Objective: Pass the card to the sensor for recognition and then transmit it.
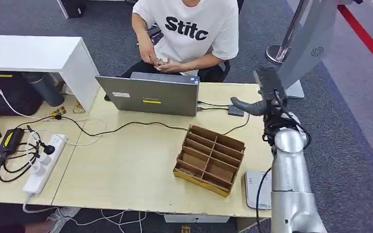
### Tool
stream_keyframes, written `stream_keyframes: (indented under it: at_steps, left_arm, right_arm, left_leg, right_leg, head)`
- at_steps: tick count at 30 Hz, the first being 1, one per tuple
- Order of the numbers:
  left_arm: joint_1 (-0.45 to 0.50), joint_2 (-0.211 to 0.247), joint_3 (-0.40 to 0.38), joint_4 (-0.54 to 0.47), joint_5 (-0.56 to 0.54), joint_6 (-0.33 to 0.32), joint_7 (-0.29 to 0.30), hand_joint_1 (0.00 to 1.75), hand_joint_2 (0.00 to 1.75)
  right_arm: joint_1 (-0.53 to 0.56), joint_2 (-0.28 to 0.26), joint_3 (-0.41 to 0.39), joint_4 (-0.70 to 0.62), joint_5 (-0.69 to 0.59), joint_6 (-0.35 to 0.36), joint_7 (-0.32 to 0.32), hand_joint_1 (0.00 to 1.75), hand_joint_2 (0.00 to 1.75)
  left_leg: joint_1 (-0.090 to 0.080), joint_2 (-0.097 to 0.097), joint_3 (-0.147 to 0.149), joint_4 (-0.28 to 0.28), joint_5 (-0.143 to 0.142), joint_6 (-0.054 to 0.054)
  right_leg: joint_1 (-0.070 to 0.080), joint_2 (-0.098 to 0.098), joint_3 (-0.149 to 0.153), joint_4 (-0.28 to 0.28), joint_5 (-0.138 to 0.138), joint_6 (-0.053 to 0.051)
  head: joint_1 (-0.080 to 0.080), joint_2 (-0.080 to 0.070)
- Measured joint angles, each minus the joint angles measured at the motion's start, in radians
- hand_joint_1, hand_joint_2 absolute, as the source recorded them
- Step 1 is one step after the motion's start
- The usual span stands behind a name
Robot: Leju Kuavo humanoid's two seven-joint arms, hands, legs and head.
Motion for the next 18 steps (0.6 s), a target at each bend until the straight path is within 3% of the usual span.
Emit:
stream_keyframes:
  at_steps: [7, 10, 13, 18]
  left_arm:
    - [0.004, 0.002, 0.052, 0.0, 0.01, 0.003, -0.012, 0.0, 1.75]
    - [0.006, 0.0, 0.071, 0.0, 0.011, 0.003, -0.015, 0.0, 1.75]
    - [0.011, 0.0, 0.081, -0.001, 0.012, 0.003, -0.015, 0.0, 1.75]
    - [0.01, -0.002, 0.096, -0.006, 0.01, 0.001, -0.021, 0.0, 1.75]
  right_arm:
    - [0.198, -0.048, -0.38, -0.061, -0.35, -0.01, -0.07, 0.0, 1.75]
    - [0.27, -0.069, -0.497, -0.079, -0.413, -0.004, -0.088, 0.0, 1.75]
    - [0.308, -0.086, -0.574, -0.09, -0.425, -0.001, -0.091, 0.0, 1.75]
    - [0.329, -0.096, -0.629, -0.101, -0.441, -0.012, -0.089, 0.0, 1.75]
  left_leg:
    - [-0.001, 0.0, -0.002, 0.001, -0.002, 0.002]
    - [-0.001, 0.0, -0.002, 0.0, -0.002, 0.002]
    - [-0.001, 0.003, -0.002, 0.0, -0.002, 0.002]
    - [0.0, 0.006, -0.001, 0.0, -0.002, 0.002]
  right_leg:
    - [0.0, 0.0, -0.001, -0.002, 0.0, 0.0]
    - [0.0, -0.001, -0.001, -0.002, -0.001, 0.001]
    - [0.0, 0.002, -0.002, -0.001, -0.001, 0.001]
    - [0.0, 0.004, -0.002, -0.001, 0.0, 0.001]
  head:
    - [0.0, 0.0]
    - [-0.001, 0.0]
    - [0.0, 0.0]
    - [0.0, 0.0]
